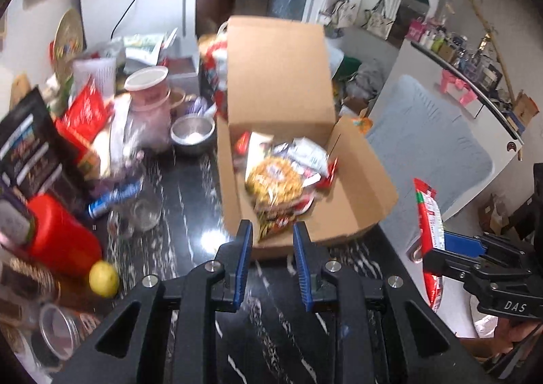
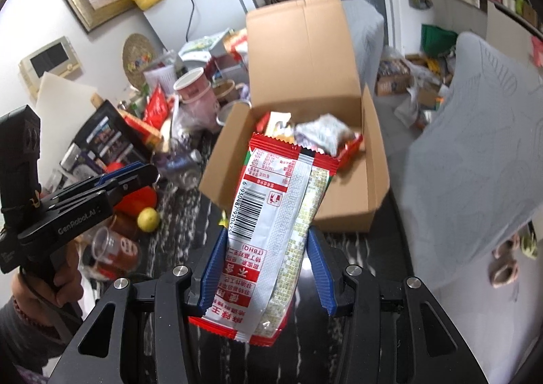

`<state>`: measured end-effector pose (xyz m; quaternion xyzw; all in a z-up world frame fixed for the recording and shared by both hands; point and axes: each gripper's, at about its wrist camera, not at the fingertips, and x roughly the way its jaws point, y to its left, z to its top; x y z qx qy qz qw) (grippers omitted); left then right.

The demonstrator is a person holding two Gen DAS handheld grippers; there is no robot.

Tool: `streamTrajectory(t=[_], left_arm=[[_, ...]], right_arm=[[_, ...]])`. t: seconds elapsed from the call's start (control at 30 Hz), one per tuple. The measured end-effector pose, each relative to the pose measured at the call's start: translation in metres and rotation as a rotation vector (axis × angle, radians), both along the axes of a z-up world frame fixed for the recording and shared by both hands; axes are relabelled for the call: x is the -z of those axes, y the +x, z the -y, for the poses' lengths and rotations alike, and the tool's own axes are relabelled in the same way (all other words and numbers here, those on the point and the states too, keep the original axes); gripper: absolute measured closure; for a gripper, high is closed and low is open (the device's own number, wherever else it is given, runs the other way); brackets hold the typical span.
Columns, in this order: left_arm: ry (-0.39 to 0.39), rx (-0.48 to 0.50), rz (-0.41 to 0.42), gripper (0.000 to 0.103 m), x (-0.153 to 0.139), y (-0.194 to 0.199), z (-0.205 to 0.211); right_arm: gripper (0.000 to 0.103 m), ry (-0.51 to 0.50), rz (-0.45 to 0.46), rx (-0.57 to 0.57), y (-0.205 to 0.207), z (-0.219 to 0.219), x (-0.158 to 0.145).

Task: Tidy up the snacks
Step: 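Carry the lollipop and striped packet up toward the cardboard box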

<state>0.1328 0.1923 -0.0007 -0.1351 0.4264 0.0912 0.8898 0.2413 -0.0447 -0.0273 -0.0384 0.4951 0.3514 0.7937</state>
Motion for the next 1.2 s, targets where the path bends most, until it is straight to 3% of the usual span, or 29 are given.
streamTrajectory(t=[0.2,0.5,0.93,1.2], left_arm=[[-0.054,-0.069,-0.083,0.079,0.027,-0.017,-0.014],[-0.077,-0.115,-0.135,0.079,0.055,-0.029,-0.022],[-0.122,-0.125,-0.212,0.079,0.108,0.000,-0.030],[-0.163,-0.137,-0.264,0.079,0.149,0.025,-0.040]], right_arm=[[0.056,-0.022,-0.045,-0.012,-0.012,0.000,0.018],[0.056,-0.043,-0.071,-0.065,-0.022,-0.015,0.039],[0.056,-0.077,-0.143,-0.099,-0.011,-0.034,0.078],[0.056,-0.136,-0.114,-0.113,0.004,-0.045,0.099]])
